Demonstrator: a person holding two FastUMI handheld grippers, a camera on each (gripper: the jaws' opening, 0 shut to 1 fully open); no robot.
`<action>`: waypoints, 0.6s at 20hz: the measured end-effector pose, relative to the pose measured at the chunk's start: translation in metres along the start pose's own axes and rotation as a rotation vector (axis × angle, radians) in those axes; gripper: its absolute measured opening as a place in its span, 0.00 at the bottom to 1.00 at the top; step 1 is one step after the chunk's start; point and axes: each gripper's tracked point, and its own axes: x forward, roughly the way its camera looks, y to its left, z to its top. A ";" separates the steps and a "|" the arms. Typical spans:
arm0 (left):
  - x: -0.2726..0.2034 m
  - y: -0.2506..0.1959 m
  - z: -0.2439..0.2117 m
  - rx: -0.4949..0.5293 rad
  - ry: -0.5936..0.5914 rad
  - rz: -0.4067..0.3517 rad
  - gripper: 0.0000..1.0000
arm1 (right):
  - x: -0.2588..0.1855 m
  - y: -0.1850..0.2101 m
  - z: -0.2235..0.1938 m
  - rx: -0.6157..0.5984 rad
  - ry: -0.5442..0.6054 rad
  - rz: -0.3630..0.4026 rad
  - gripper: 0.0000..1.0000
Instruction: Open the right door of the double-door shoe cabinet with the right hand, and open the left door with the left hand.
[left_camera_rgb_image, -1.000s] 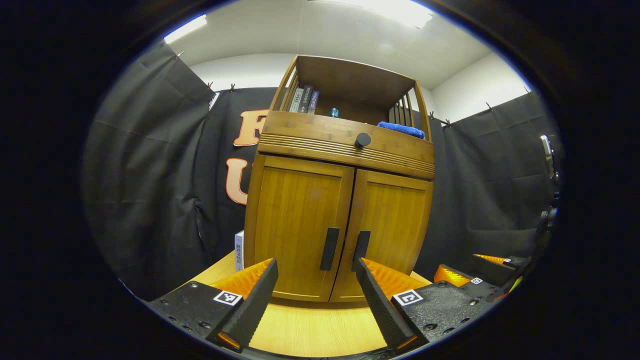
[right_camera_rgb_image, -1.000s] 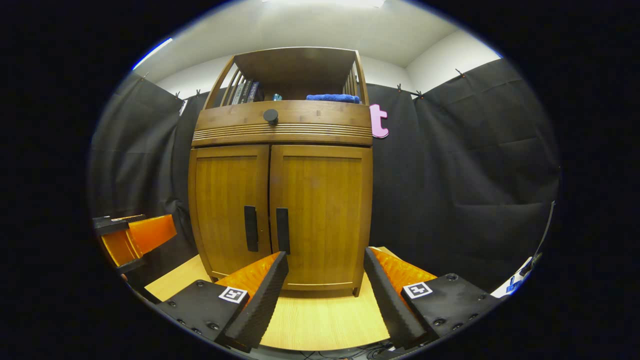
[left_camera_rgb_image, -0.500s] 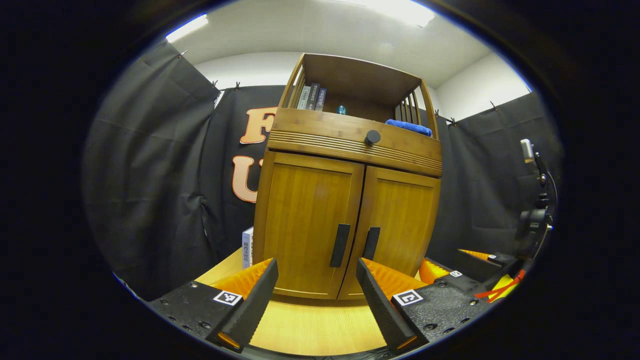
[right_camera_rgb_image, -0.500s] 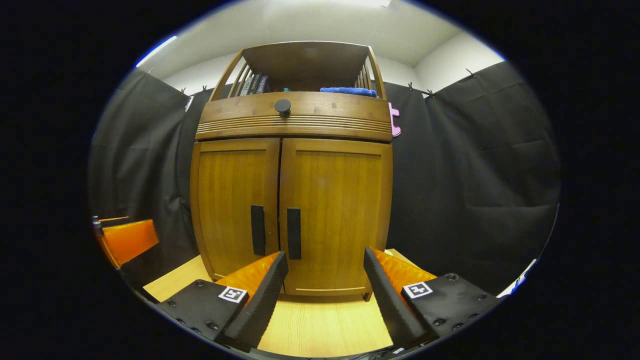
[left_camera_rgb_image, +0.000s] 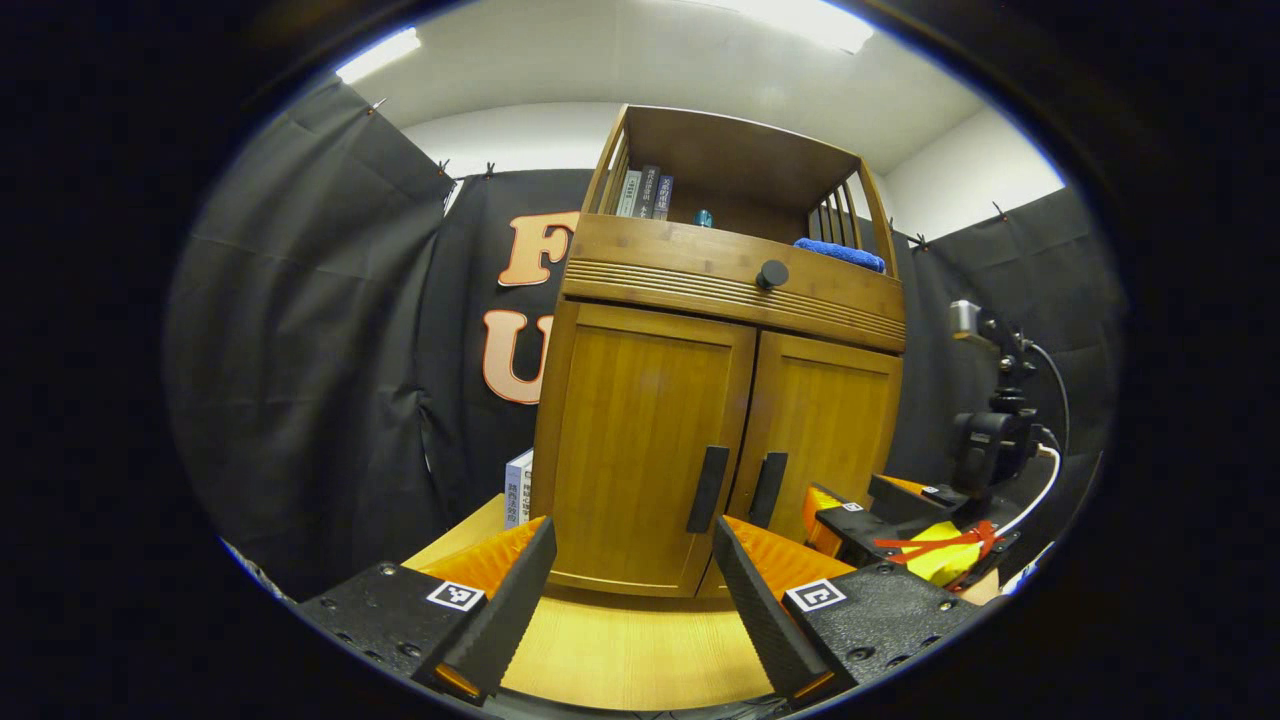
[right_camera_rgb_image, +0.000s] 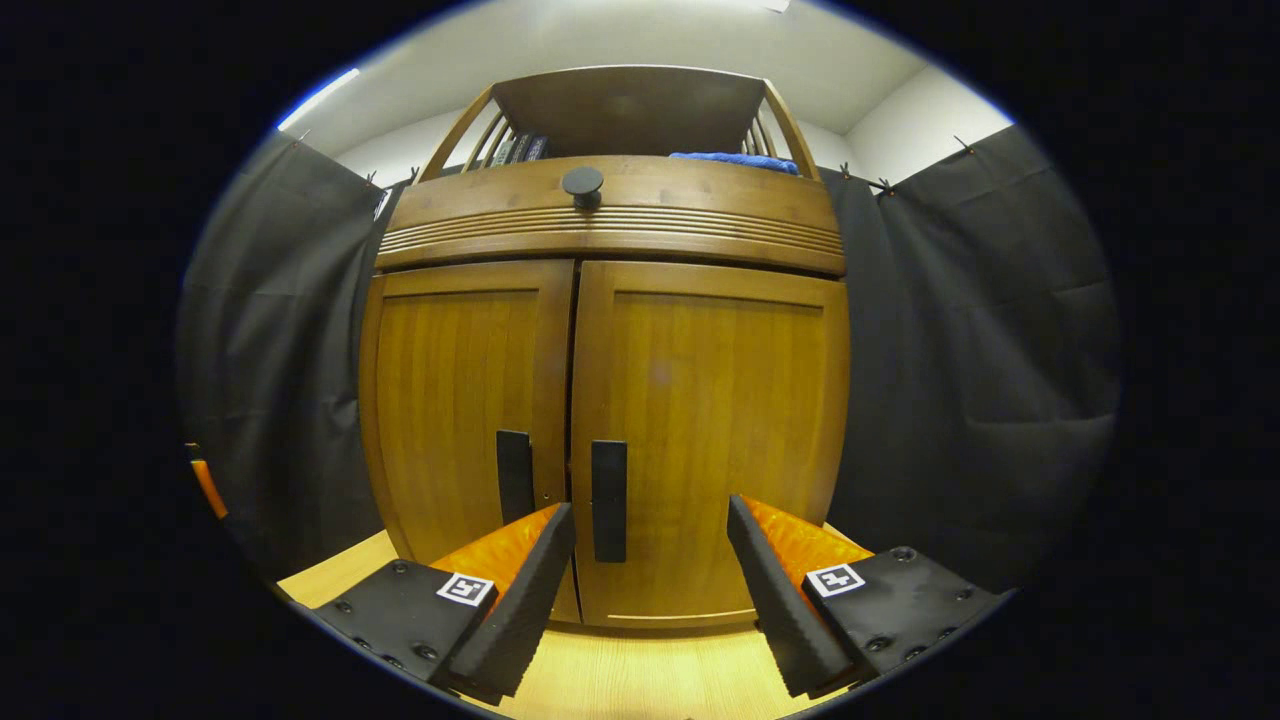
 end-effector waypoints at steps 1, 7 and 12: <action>0.001 0.003 0.001 0.003 -0.001 0.005 0.92 | 0.009 0.003 -0.003 -0.001 0.003 0.000 0.91; 0.003 0.023 -0.001 0.005 0.004 0.041 0.92 | 0.055 0.016 -0.018 0.034 0.043 0.018 0.91; 0.005 0.032 -0.003 0.005 0.010 0.056 0.92 | 0.091 0.021 -0.035 0.062 0.091 0.007 0.91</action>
